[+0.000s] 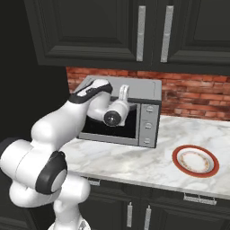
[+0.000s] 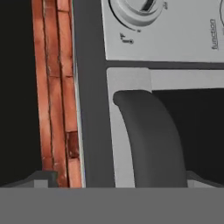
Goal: Pick up the bagel from the plate, place it on the toaster oven rack, close the door, and set the timer.
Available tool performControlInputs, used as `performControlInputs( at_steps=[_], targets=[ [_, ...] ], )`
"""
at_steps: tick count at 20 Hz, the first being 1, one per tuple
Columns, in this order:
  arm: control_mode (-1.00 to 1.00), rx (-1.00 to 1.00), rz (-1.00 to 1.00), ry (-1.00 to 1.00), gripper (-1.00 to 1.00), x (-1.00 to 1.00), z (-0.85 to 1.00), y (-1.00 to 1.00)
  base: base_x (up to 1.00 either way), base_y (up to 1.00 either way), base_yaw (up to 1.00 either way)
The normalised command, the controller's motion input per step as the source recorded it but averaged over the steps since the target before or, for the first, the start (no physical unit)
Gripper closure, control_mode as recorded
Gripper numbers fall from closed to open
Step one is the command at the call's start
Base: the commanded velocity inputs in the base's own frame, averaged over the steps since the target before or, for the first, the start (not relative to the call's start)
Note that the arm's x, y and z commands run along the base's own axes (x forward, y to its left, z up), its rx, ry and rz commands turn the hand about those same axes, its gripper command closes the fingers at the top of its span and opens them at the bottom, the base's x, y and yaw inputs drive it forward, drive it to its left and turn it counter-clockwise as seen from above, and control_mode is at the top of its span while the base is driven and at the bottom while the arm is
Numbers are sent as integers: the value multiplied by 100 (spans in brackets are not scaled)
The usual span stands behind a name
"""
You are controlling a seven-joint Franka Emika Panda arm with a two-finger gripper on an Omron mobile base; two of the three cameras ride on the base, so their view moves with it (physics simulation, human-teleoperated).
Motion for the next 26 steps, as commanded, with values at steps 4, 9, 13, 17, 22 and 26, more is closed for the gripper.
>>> performControlInputs(
  at_steps=[4, 9, 13, 17, 22, 26],
  targets=[
    [-100, 0, 0, 32, -100, 0, 65, -20, 0, 0, 0],
    [-100, 0, 0, 41, -100, 0, 54, -25, 0, 0, 0],
    [-100, 0, 1, 42, -100, -5, 63, -21, 0, 0, 0],
    [-100, 0, 2, 36, -100, -35, 62, -19, 0, 0, 0],
    [-100, 0, 2, 34, -100, -39, 57, -16, 0, 0, 0],
    [-100, 0, 3, 29, -100, -31, 65, -22, 0, 0, 0]
  ],
)
